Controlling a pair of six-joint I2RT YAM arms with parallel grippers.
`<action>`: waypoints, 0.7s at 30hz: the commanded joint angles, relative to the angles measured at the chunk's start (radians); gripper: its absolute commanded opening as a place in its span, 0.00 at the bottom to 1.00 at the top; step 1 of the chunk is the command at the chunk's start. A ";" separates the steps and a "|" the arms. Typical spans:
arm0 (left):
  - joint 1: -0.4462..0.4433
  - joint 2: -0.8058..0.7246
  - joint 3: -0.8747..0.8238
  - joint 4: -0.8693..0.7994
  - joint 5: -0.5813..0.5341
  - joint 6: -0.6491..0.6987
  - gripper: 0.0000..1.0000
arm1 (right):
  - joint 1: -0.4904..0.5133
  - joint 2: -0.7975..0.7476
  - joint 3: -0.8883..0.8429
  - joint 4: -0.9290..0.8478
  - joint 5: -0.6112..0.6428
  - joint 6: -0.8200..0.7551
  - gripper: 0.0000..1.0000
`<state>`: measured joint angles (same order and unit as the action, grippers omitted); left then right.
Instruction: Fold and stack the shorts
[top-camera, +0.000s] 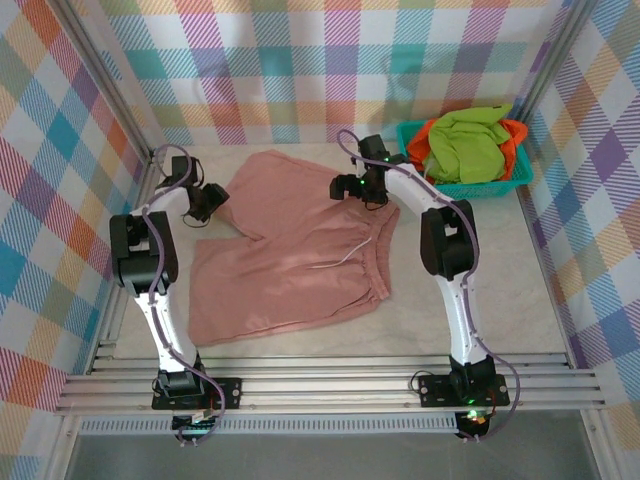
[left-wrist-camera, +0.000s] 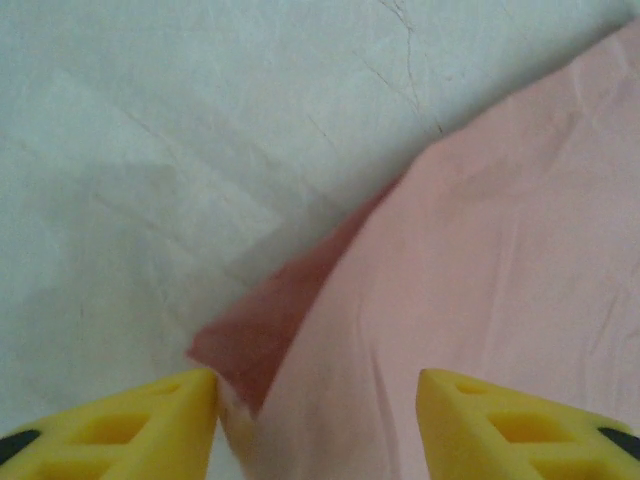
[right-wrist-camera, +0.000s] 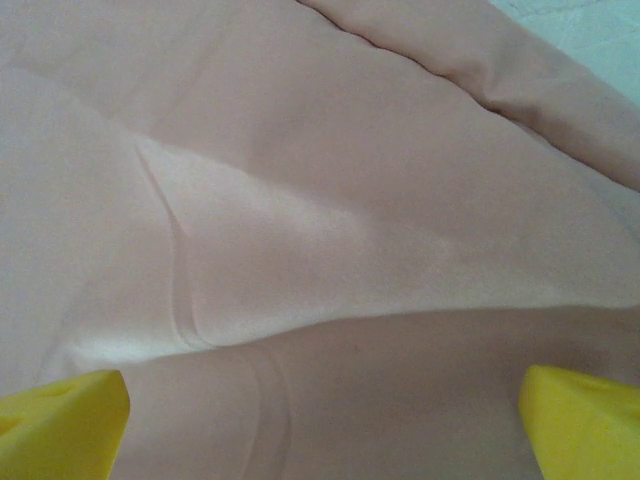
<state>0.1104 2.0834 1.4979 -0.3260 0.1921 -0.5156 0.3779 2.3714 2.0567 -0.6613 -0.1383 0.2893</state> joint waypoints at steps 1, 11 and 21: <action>0.011 0.048 0.044 -0.063 -0.004 0.023 0.38 | -0.009 0.035 0.064 -0.035 0.006 -0.019 1.00; 0.029 -0.163 -0.208 -0.026 -0.110 0.006 0.00 | -0.011 0.135 0.201 -0.103 0.022 -0.019 0.99; 0.097 -0.285 -0.308 0.067 0.042 -0.007 0.71 | -0.018 0.148 0.265 -0.138 -0.009 0.008 0.99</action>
<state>0.1791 1.9007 1.2121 -0.3058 0.1707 -0.5133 0.3668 2.5256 2.2837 -0.7708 -0.1173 0.2836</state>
